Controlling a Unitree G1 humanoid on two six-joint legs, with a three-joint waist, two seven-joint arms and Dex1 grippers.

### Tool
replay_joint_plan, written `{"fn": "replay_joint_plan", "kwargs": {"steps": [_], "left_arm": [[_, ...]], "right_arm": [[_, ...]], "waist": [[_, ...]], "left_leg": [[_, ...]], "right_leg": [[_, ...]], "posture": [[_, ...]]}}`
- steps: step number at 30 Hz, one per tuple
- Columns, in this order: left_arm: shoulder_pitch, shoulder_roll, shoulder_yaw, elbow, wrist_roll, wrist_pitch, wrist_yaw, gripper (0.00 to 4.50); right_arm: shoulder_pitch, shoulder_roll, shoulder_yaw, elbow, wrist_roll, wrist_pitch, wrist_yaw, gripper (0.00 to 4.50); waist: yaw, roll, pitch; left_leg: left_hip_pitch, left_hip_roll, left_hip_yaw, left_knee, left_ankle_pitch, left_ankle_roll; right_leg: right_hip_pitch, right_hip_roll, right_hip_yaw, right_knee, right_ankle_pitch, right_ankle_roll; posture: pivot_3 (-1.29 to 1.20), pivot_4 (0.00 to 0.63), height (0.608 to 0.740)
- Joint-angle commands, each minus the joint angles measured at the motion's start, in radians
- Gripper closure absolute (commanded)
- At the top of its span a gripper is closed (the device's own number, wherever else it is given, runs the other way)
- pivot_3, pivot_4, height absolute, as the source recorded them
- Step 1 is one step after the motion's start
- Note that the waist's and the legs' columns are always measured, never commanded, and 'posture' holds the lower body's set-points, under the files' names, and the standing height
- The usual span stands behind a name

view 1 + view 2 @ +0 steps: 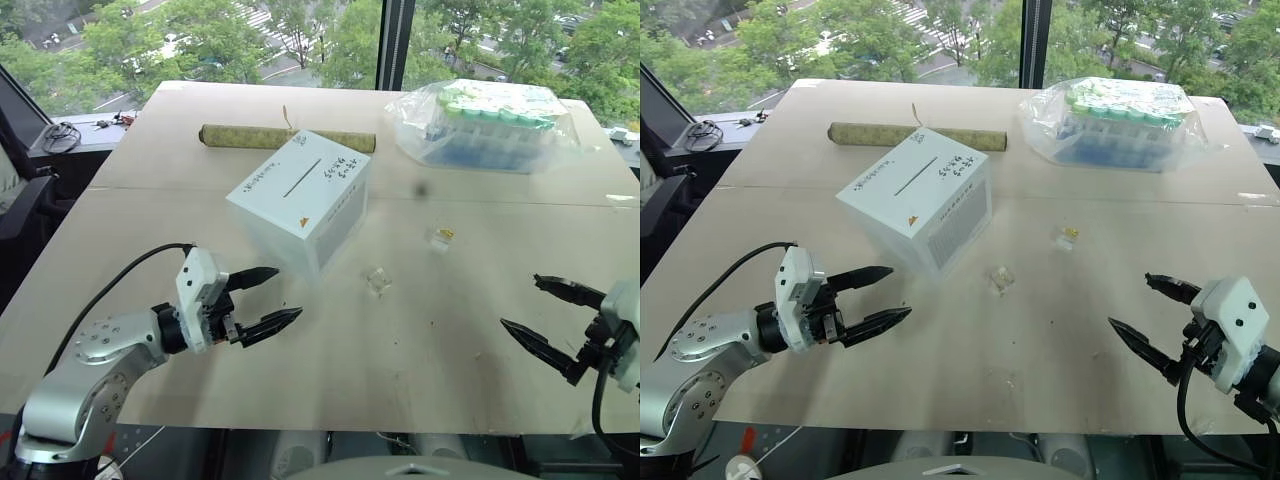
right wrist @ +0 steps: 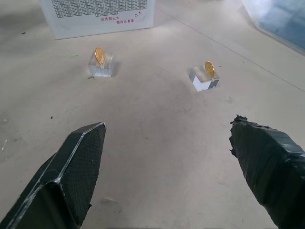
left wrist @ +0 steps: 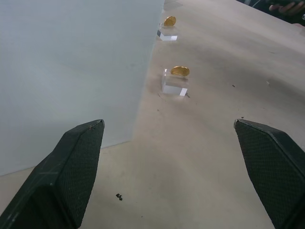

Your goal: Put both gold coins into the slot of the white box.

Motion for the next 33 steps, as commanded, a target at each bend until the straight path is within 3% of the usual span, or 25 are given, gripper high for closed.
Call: {"fn": "replay_joint_plan", "kwargs": {"steps": [1, 11, 15, 18, 19, 22, 33], "left_arm": [[-0.014, 0.008, 0.002, -0.02, -0.005, -0.018, -0.02, 0.04], [-0.064, 0.002, -0.018, -0.052, -0.046, -0.059, -0.089, 0.04], [-0.065, 0.011, -0.022, -0.068, -0.051, -0.057, -0.107, 0.0], [-0.069, 0.01, -0.022, -0.078, -0.056, -0.053, -0.103, 0.0], [-0.069, 0.009, -0.021, -0.082, -0.057, -0.052, -0.101, 0.0], [-0.068, 0.007, -0.018, -0.097, -0.066, -0.049, -0.088, 0.0], [-0.033, 0.003, -0.009, -0.123, -0.077, -0.053, -0.062, 0.0]], "right_arm": [[-0.065, -0.029, 0.037, -0.005, -0.012, 0.04, -0.05, 0.0], [-0.566, -0.05, 0.361, 0.238, -0.021, 0.27, -0.183, 0.0], [-0.744, -0.05, 0.523, 0.388, -0.147, 0.258, -0.192, 1.21], [-0.844, -0.03, 0.596, 0.504, -0.213, 0.23, -0.178, 1.21], [-0.871, -0.024, 0.615, 0.543, -0.229, 0.218, -0.168, 1.21], [-0.933, -0.016, 0.667, 0.633, -0.282, 0.173, -0.13, 1.89], [-1.019, 0.029, 0.717, 0.769, -0.362, 0.098, -0.028, 1.89]], "waist": [[0.0, 0.0, 0.0], [0.001, -0.001, 0.0], [-0.004, 0.0, 0.0], [-0.003, 0.0, 0.0], [-0.003, 0.0, 0.0], [-0.001, 0.0, 0.0], [-0.002, 0.0, 0.0]], "left_leg": [[0.0, 0.0, 0.0, 0.0, 0.0, 0.0], [0.001, 0.0, 0.0, 0.0, 0.0, 0.0], [-0.002, -0.001, 0.0, 0.0, 0.0, 0.0], [-0.001, -0.001, 0.001, 0.0, 0.0, 0.0], [-0.001, -0.001, 0.001, 0.0, 0.0, 0.0], [-0.001, -0.001, 0.0, 0.0, 0.0, 0.0], [-0.001, -0.001, 0.0, 0.0, 0.0, 0.0]], "right_leg": [[0.0, 0.0, 0.0, 0.0, 0.0, 0.0], [0.0, 0.001, 0.0, 0.0, 0.003, -0.005], [-0.001, 0.001, 0.0, -0.001, 0.003, -0.005], [-0.001, 0.002, 0.001, -0.001, 0.003, -0.005], [-0.001, 0.003, 0.001, -0.001, 0.003, -0.005], [-0.001, 0.004, 0.001, -0.001, 0.003, -0.005], [-0.001, 0.007, 0.002, -0.001, 0.003, -0.005]], "posture": [[0.0, 0.15, 0.74], [0.0, 0.15, 0.74], [0.0, 0.15, 0.74], [0.0, 0.15, 0.74], [0.0, 0.15, 0.74], [0.0, 0.15, 0.74], [0.0, 0.15, 0.74]]}}
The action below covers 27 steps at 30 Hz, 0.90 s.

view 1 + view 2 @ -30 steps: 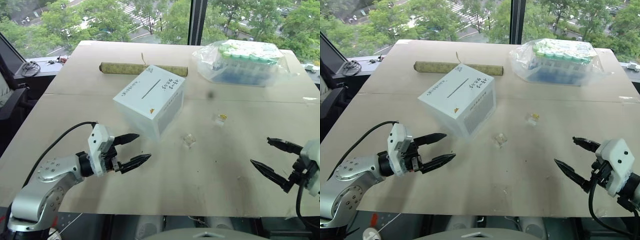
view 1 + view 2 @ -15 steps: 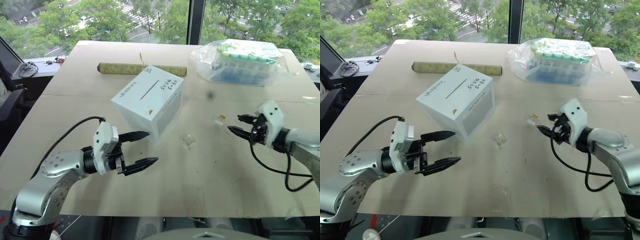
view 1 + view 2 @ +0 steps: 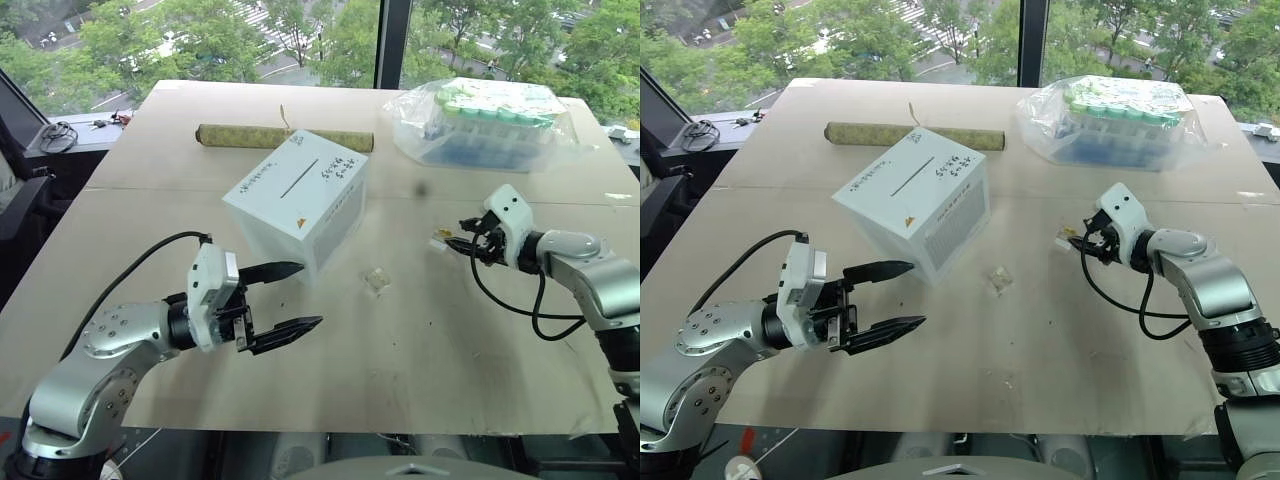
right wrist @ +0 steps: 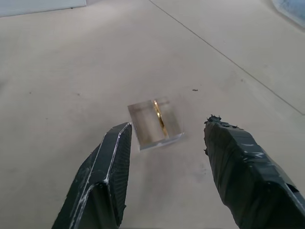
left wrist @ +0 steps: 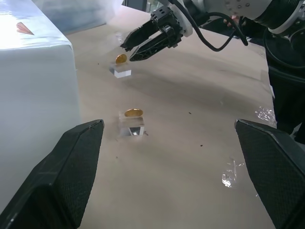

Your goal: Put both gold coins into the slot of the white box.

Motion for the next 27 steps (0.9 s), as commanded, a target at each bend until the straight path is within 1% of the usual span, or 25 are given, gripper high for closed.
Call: {"fn": "replay_joint_plan", "kwargs": {"steps": [1, 4, 6, 7, 8, 9, 20, 21, 22, 25, 27], "left_arm": [[0.009, -0.001, 0.026, -0.041, -0.016, -0.017, 0.003, 0.0], [0.021, -0.003, 0.024, -0.044, -0.012, -0.023, 0.004, 0.0], [0.028, -0.003, 0.025, -0.044, -0.01, -0.027, 0.003, 0.0], [0.031, -0.002, 0.026, -0.044, -0.01, -0.03, 0.003, 0.0], [0.036, -0.002, 0.027, -0.044, -0.01, -0.032, 0.002, 0.0], [0.039, -0.001, 0.028, -0.043, -0.01, -0.034, 0.001, 0.0], [0.066, -0.003, 0.034, -0.04, -0.003, -0.059, -0.001, 0.0], [0.067, -0.002, 0.035, -0.041, -0.005, -0.06, 0.0, 0.0], [0.068, -0.002, 0.036, -0.042, -0.008, -0.06, 0.003, 0.0], [0.073, -0.002, 0.04, -0.046, -0.019, -0.058, 0.003, 0.0], [0.062, -0.005, 0.057, -0.049, -0.07, -0.027, 0.02, 0.0]], "right_arm": [[-0.023, 0.014, -0.005, 0.017, -0.023, -0.038, 0.024, 1.89], [-0.027, 0.028, -0.011, 0.033, -0.037, -0.049, 0.031, 1.89], [-0.03, 0.038, -0.013, 0.044, -0.048, -0.059, 0.034, 2.44], [-0.031, 0.042, -0.013, 0.05, -0.054, -0.065, 0.036, 2.88], [-0.032, 0.046, -0.012, 0.054, -0.059, -0.07, 0.036, 3.1], [-0.032, 0.048, -0.012, 0.057, -0.065, -0.074, 0.036, 3.61], [-0.047, 0.067, -0.018, 0.078, -0.089, -0.087, 0.053, 3.61], [-0.047, 0.066, -0.019, 0.079, -0.089, -0.086, 0.055, 4.15], [-0.047, 0.066, -0.02, 0.08, -0.089, -0.085, 0.059, 4.45], [-0.046, 0.065, -0.024, 0.075, -0.089, -0.08, 0.066, 4.45], [-0.045, 0.065, -0.03, 0.056, -0.079, -0.075, 0.072, 4.45]], "waist": [[0.0, 0.0, 0.0], [0.0, 0.0, 0.0], [0.0, 0.0, 0.0], [0.0, 0.0, 0.0], [0.0, 0.0, 0.0], [0.0, 0.0, 0.0], [0.0, 0.0, 0.0], [0.0, 0.0, 0.0], [0.0, 0.0, 0.0], [0.0, 0.0, 0.0], [0.0, 0.0, 0.0]], "left_leg": [[0.0, 0.0, 0.0, 0.0, 0.0, 0.0], [0.0, 0.0, 0.0, 0.0, 0.0, 0.0], [0.0, 0.0, 0.0, 0.0, 0.0, 0.0], [0.0, 0.0, 0.001, 0.0, 0.0, 0.0], [0.0, 0.0, 0.001, 0.0, 0.0, 0.0], [0.001, 0.0, 0.001, 0.0, 0.0, 0.0], [0.001, 0.0, 0.001, 0.0, 0.0, 0.0], [0.001, 0.0, 0.001, 0.0, 0.0, 0.0], [0.001, 0.0, 0.001, 0.0, 0.0, 0.0], [0.001, 0.0, 0.001, 0.0, 0.0, 0.0], [0.001, 0.0, 0.001, 0.0, 0.0, 0.0]], "right_leg": [[0.0, 0.0, 0.0, 0.0, 0.0, 0.0], [0.0, 0.0, 0.0, 0.0, 0.0, 0.0], [0.0, 0.0, 0.0, 0.0, 0.0, 0.0], [0.0, 0.0, 0.001, 0.0, 0.0, 0.0], [0.0, 0.0, 0.001, 0.001, 0.0, 0.0], [0.0, 0.0, 0.001, 0.001, 0.0, 0.0], [0.0, 0.0, 0.001, 0.002, 0.0, 0.0], [0.0, 0.0, 0.001, 0.002, 0.0, 0.0], [0.0, 0.0, 0.001, 0.002, 0.0, 0.0], [0.0, 0.0, 0.001, 0.002, 0.0, 0.0], [0.0, 0.0, 0.001, 0.002, 0.0, 0.0]], "posture": [[0.0, 0.15, 0.74], [0.0, 0.15, 0.74], [0.0, 0.15, 0.74], [0.0, 0.15, 0.74], [0.0, 0.15, 0.74], [0.0, 0.15, 0.74], [0.0, 0.15, 0.74], [0.0, 0.15, 0.74], [0.0, 0.15, 0.74], [0.0, 0.15, 0.74], [0.0, 0.15, 0.74]]}}
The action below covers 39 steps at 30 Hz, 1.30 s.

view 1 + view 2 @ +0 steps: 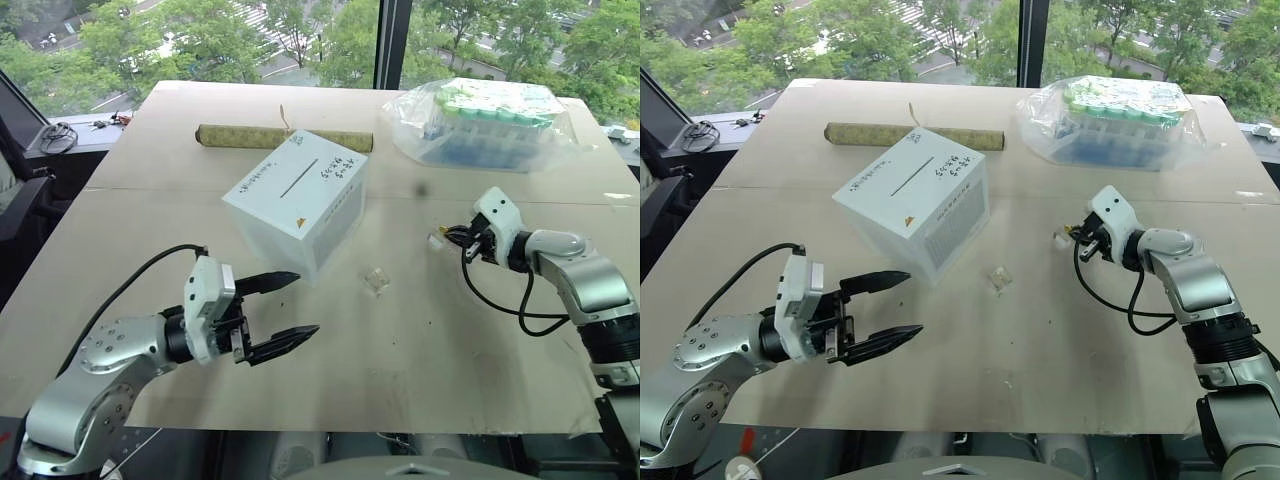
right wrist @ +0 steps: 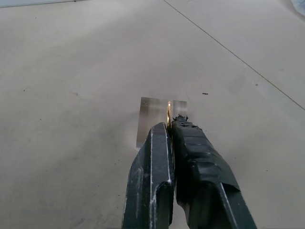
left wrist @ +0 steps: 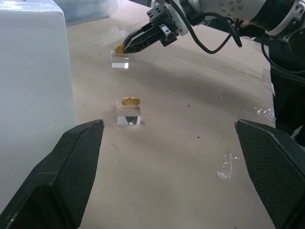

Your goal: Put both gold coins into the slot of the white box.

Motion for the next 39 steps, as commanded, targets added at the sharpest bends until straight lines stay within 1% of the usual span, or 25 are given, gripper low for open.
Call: {"fn": "replay_joint_plan", "kwargs": {"steps": [1, 5, 9, 11, 13, 15, 17, 20, 22, 25, 29, 30, 31, 32, 39], "left_arm": [[-0.016, -0.002, 0.055, -0.046, -0.094, 0.029, 0.019, 0.0], [-0.06, 0.02, 0.083, -0.062, -0.2, 0.101, 0.058, 0.0], [-0.153, 0.07, 0.126, -0.062, -0.41, 0.216, 0.133, 0.0], [-0.213, 0.113, 0.133, -0.046, -0.518, 0.271, 0.143, 0.0], [-0.281, 0.134, 0.126, -0.024, -0.587, 0.305, 0.172, 0.0], [-0.384, 0.133, 0.083, -0.001, -0.635, 0.333, 0.234, 0.0], [-0.48, 0.117, 0.028, 0.016, -0.661, 0.356, 0.261, 0.0], [-0.586, 0.07, -0.032, 0.057, -0.66, 0.37, 0.287, 0.82], [-0.625, 0.053, -0.067, 0.067, -0.621, 0.373, 0.27, 1.74], [-0.666, 0.031, -0.104, 0.09, -0.591, 0.381, 0.237, 1.74], [-0.693, 0.011, -0.137, 0.111, -0.542, 0.379, 0.175, 1.74], [-0.7, 0.004, -0.147, 0.116, -0.528, 0.377, 0.164, 2.28], [-0.707, -0.003, -0.155, 0.122, -0.512, 0.375, 0.156, 2.62], [-0.711, -0.01, -0.162, 0.125, -0.497, 0.373, 0.148, 3.06], [-0.729, -0.043, -0.166, 0.141, -0.457, 0.38, 0.129, 3.06]], "right_arm": [[-0.022, -0.004, -0.037, -0.046, 0.015, -0.004, 0.017, 4.45], [-0.022, -0.011, -0.086, -0.096, 0.061, 0.014, 0.03, 4.45], [0.001, -0.031, -0.195, -0.225, 0.198, 0.089, 0.069, 4.45], [0.024, -0.05, -0.262, -0.327, 0.302, 0.162, 0.092, 4.45], [0.039, -0.068, -0.317, -0.414, 0.401, 0.239, 0.099, 4.45], [0.054, -0.091, -0.373, -0.534, 0.543, 0.329, 0.092, 4.45], [0.05, -0.096, -0.402, -0.649, 0.686, 0.405, 0.054, 4.45], [0.016, -0.074, -0.385, -0.737, 0.813, 0.451, -0.038, 4.5], [-0.005, -0.065, -0.363, -0.769, 0.862, 0.459, -0.084, 4.5], [-0.045, -0.047, -0.324, -0.78, 0.911, 0.457, -0.15, 4.5], [-0.071, -0.049, -0.286, -0.781, 0.932, 0.442, -0.184, 4.5], [-0.075, -0.052, -0.278, -0.781, 0.932, 0.437, -0.188, 4.5], [-0.079, -0.054, -0.271, -0.782, 0.933, 0.434, -0.192, 4.5], [-0.081, -0.056, -0.267, -0.782, 0.936, 0.43, -0.195, 4.5], [-0.098, -0.066, -0.252, -0.776, 0.959, 0.41, -0.207, 4.5]], "waist": [[0.0, 0.0, 0.0], [0.001, 0.0, 0.0], [0.002, 0.0, 0.0], [0.002, 0.0, 0.0], [0.003, 0.0, 0.0], [0.001, 0.0, 0.0], [0.001, 0.0, 0.0], [-0.003, -0.001, 0.0], [-0.006, -0.001, 0.0], [-0.006, -0.001, 0.0], [-0.004, -0.001, 0.0], [-0.003, -0.001, 0.0], [-0.001, -0.001, 0.0], [0.0, -0.001, 0.0], [0.0, -0.001, 0.0]], "left_leg": [[0.0, 0.0, 0.0, 0.0, 0.0, 0.0], [0.0, 0.001, 0.0, 0.0, 0.0, 0.0], [0.0, 0.001, -0.001, 0.0, 0.0, 0.0], [0.0, 0.001, -0.002, 0.001, 0.0, 0.0], [0.0, 0.001, -0.003, 0.001, 0.0, 0.0], [0.001, 0.001, -0.002, 0.001, 0.0, 0.0], [0.001, 0.0, -0.002, 0.001, 0.0, 0.0], [0.002, 0.0, -0.002, 0.001, 0.0, 0.0], [0.002, 0.0, -0.002, 0.002, 0.0, 0.0], [0.002, 0.0, -0.002, 0.002, 0.001, -0.001], [0.002, -0.001, -0.002, 0.002, 0.001, -0.001], [0.002, -0.001, -0.002, 0.002, 0.001, -0.001], [0.001, -0.001, -0.002, 0.002, 0.001, -0.001], [0.001, -0.001, -0.002, 0.002, 0.001, -0.001], [0.001, -0.001, -0.002, 0.002, 0.001, -0.001]], "right_leg": [[0.0, 0.0, 0.0, 0.0, 0.0, 0.0], [0.0, 0.0, 0.0, 0.001, 0.0, 0.0], [0.0, 0.0, 0.0, 0.002, 0.0, 0.0], [0.0, 0.0, -0.001, 0.003, 0.0, 0.0], [0.0, 0.0, -0.001, 0.003, 0.0, 0.0], [0.0, 0.0, -0.001, 0.003, 0.0, 0.0], [0.0, 0.0, -0.001, 0.004, 0.0, 0.0], [0.001, 0.001, 0.0, 0.006, 0.0, 0.0], [0.001, 0.002, 0.0, 0.007, 0.0, 0.0], [0.0, 0.002, 0.0, 0.007, 0.0, 0.0], [0.0, 0.002, 0.001, 0.007, 0.0, 0.0], [0.0, 0.002, 0.001, 0.007, 0.0, 0.0], [0.0, 0.002, 0.0, 0.006, 0.0, 0.0], [0.0, 0.002, 0.001, 0.006, 0.0, 0.0], [0.0, 0.001, 0.0, 0.006, 0.0, 0.0]], "posture": [[0.0, 0.15, 0.74], [0.0, 0.15, 0.74], [0.0, 0.15, 0.74], [0.0, 0.15, 0.74], [0.0, 0.15, 0.74], [0.0, 0.15, 0.74], [0.0, 0.15, 0.74], [0.0, 0.15, 0.74], [0.0, 0.15, 0.74], [0.0, 0.15, 0.74], [0.0, 0.15, 0.74], [0.0, 0.15, 0.74], [0.0, 0.15, 0.74], [0.0, 0.15, 0.74], [0.0, 0.15, 0.74]]}}
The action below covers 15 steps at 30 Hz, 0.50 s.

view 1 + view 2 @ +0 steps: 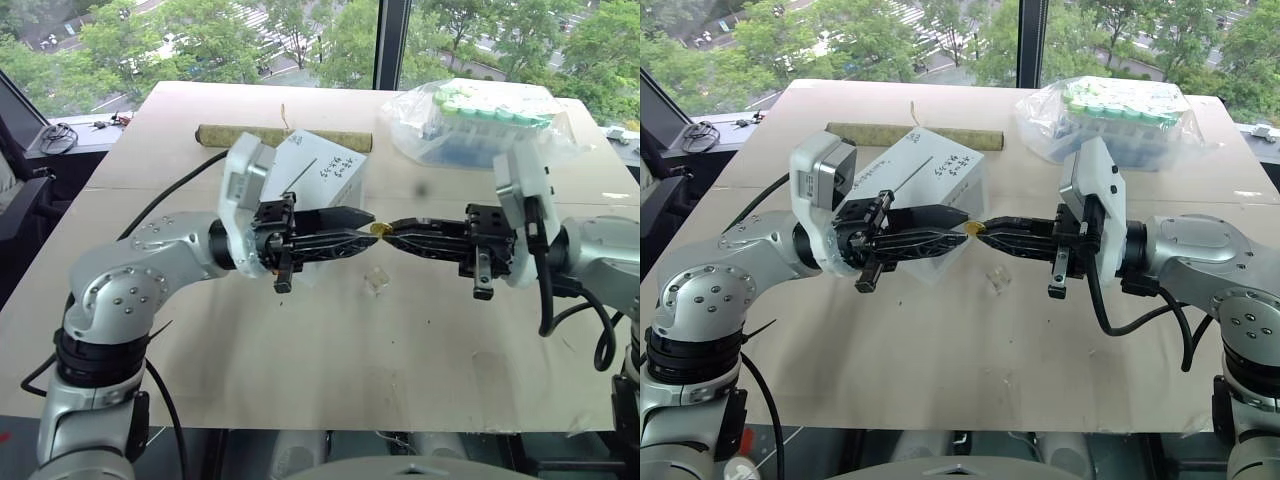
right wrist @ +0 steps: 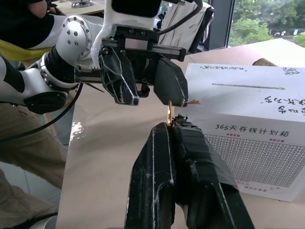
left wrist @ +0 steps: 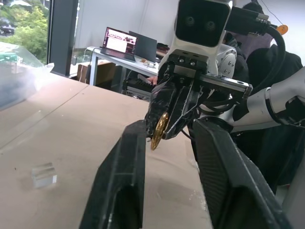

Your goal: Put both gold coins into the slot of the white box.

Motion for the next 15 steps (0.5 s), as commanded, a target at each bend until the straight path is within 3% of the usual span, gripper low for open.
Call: {"fn": "replay_joint_plan", "kwargs": {"steps": [1, 7, 10, 15], "left_arm": [[-0.02, -0.009, 0.006, -0.001, 0.016, -0.004, -0.021, 3.06], [-0.02, -0.032, -0.002, 0.006, 0.054, -0.005, -0.046, 3.06], [-0.023, -0.047, -0.005, 0.002, 0.055, 0.002, -0.052, 4.42], [-0.03, -0.062, -0.004, 0.005, 0.057, 0.009, -0.051, 4.47]], "right_arm": [[-0.026, -0.013, -0.003, -0.017, 0.025, -0.032, -0.004, 4.5], [-0.041, -0.02, 0.004, -0.013, 0.046, -0.043, -0.001, 4.5], [-0.047, -0.028, 0.007, -0.014, 0.059, -0.047, 0.003, 4.5], [-0.047, -0.039, 0.011, -0.021, 0.092, -0.049, 0.002, 4.5]], "waist": [[0.0, 0.0, 0.0], [0.0, 0.0, 0.0], [0.0, 0.0, 0.0], [0.0, 0.0, 0.0]], "left_leg": [[0.0, 0.0, 0.0, 0.0, 0.0, 0.0], [0.0, 0.0, 0.0, 0.0, 0.0, 0.0], [0.0, 0.0, 0.0, 0.0, 0.0, 0.0], [0.0, 0.0, 0.0, 0.0, 0.0, 0.0]], "right_leg": [[0.0, 0.0, 0.0, 0.0, 0.0, 0.0], [0.0, 0.0, 0.0, 0.0, 0.0, 0.0], [0.0, 0.0, 0.0, 0.0, 0.0, 0.0], [0.0, 0.0, 0.0, 0.0, 0.0, 0.0]], "posture": [[0.0, 0.15, 0.74], [0.0, 0.15, 0.74], [0.0, 0.15, 0.74], [0.0, 0.15, 0.74]]}}
